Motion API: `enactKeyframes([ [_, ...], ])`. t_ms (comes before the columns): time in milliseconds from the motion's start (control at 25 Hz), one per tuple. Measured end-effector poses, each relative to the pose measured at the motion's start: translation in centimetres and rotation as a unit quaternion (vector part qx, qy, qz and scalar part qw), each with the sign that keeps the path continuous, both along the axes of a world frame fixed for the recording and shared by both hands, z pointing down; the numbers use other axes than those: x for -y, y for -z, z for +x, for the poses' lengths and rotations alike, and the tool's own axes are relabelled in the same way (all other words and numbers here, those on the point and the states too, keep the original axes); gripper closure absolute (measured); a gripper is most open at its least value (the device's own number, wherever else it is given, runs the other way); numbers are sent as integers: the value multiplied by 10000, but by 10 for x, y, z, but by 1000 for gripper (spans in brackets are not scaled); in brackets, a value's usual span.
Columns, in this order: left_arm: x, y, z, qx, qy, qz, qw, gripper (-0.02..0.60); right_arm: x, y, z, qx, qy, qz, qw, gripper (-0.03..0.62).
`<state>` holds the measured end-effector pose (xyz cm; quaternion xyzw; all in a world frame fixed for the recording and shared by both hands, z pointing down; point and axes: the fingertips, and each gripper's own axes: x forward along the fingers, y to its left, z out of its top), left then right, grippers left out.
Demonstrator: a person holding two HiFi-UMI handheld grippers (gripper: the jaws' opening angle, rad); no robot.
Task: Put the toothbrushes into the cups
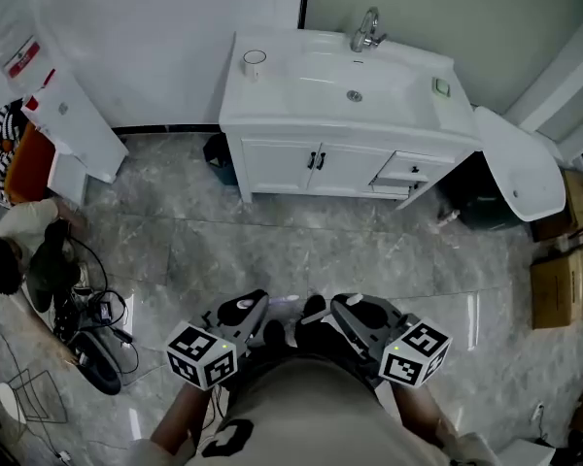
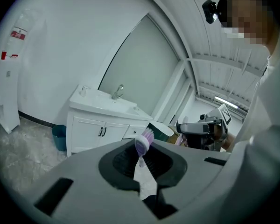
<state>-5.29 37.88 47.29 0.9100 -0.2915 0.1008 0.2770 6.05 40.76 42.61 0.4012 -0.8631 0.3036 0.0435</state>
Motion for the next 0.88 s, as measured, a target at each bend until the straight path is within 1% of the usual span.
enactKeyframes([
  [160, -6, 9, 6, 121, -35, 266, 9996, 545, -9, 5, 7, -159, -62, 167, 9997, 563],
  [360, -7, 15, 20, 257, 72, 435, 9987, 545, -13, 11, 25, 13, -55, 325, 9995, 563],
  [600, -7, 33, 57, 246, 123, 678, 9973, 545, -14, 13, 66, 87, -87, 475, 9988, 565],
  [760, -2, 36, 80, 225, 176, 662, 9974, 545, -10, 13, 90, -45, -64, 654, 9978, 565],
  [880, 3, 36, 99, 327, 153, 692, 9969, 545, -7, 6, 109, -146, -79, 645, 9978, 565],
])
